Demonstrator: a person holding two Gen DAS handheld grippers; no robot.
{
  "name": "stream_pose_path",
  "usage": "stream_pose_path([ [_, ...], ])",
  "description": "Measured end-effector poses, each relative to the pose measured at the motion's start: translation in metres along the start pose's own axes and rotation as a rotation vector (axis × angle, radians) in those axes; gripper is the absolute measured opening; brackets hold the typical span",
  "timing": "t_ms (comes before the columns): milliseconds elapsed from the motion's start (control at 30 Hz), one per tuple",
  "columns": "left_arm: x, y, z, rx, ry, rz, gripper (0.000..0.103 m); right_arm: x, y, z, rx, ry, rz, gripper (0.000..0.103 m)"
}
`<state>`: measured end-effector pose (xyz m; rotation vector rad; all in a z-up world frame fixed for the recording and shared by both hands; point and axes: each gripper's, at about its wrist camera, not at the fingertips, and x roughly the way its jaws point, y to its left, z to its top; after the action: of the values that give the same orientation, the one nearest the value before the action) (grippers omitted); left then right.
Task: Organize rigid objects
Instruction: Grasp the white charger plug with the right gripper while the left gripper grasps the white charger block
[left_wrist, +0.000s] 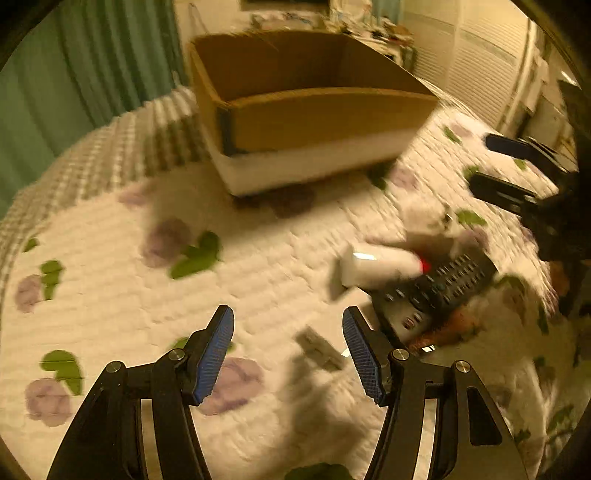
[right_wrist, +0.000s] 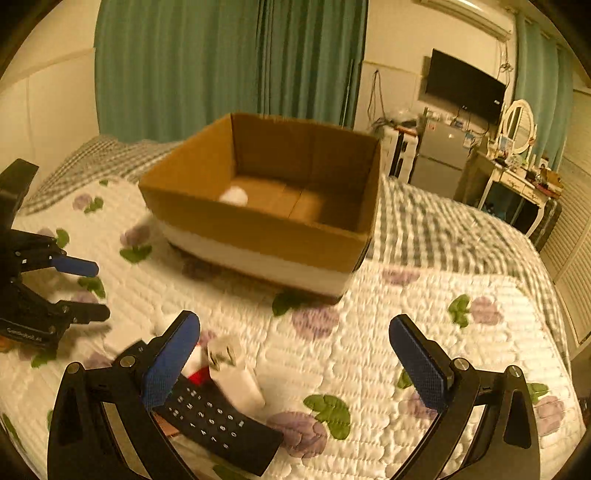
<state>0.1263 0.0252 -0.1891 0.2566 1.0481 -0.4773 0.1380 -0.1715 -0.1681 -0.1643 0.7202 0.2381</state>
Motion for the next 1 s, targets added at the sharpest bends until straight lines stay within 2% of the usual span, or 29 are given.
stream_pose_path([
  [133, 0.012, -0.015, -0.004, 0.063, 0.068, -0.073, 0.064, 0.013, -0.003, -0.009, -0.007, 0.051, 0.016, 0.103],
  [200, 0.025, -0.020, -0.006, 0.087, 0.112, -0.060, 0.064, 0.020, -0.002, -0.013, -0.015, 0.075, 0.026, 0.103],
  [367, 0.049, -0.023, 0.001, 0.055, 0.153, -0.088, 0.064, 0.039, 0.004, -0.024, -0.047, 0.134, 0.055, 0.103],
  [567, 0.066, -0.032, 0.019, 0.037, 0.126, -0.064, 0.064, 0.054, 0.008, -0.030, -0.074, 0.174, 0.054, 0.103],
  [667, 0.074, -0.043, 0.025, 0.054, 0.103, -0.008, 0.064, 0.057, 0.005, -0.029, -0.057, 0.175, 0.060, 0.103],
  [800, 0.073, -0.048, 0.022, 0.029, 0.083, 0.006, 0.061, 0.062, 0.005, -0.030, -0.050, 0.193, 0.070, 0.097],
  [833, 0.072, -0.049, 0.021, 0.026, 0.080, 0.007, 0.059, 0.063, 0.006, -0.030, -0.051, 0.195, 0.071, 0.096],
  [867, 0.070, -0.050, 0.020, 0.021, 0.078, 0.010, 0.052, 0.064, 0.007, -0.030, -0.052, 0.198, 0.070, 0.096],
  [967, 0.065, -0.056, 0.014, 0.011, 0.073, 0.021, 0.048, 0.068, 0.011, -0.030, -0.050, 0.206, 0.083, 0.088],
  [1000, 0.061, -0.058, 0.011, 0.001, 0.066, 0.022, 0.047, 0.068, 0.011, -0.029, -0.043, 0.207, 0.097, 0.078],
])
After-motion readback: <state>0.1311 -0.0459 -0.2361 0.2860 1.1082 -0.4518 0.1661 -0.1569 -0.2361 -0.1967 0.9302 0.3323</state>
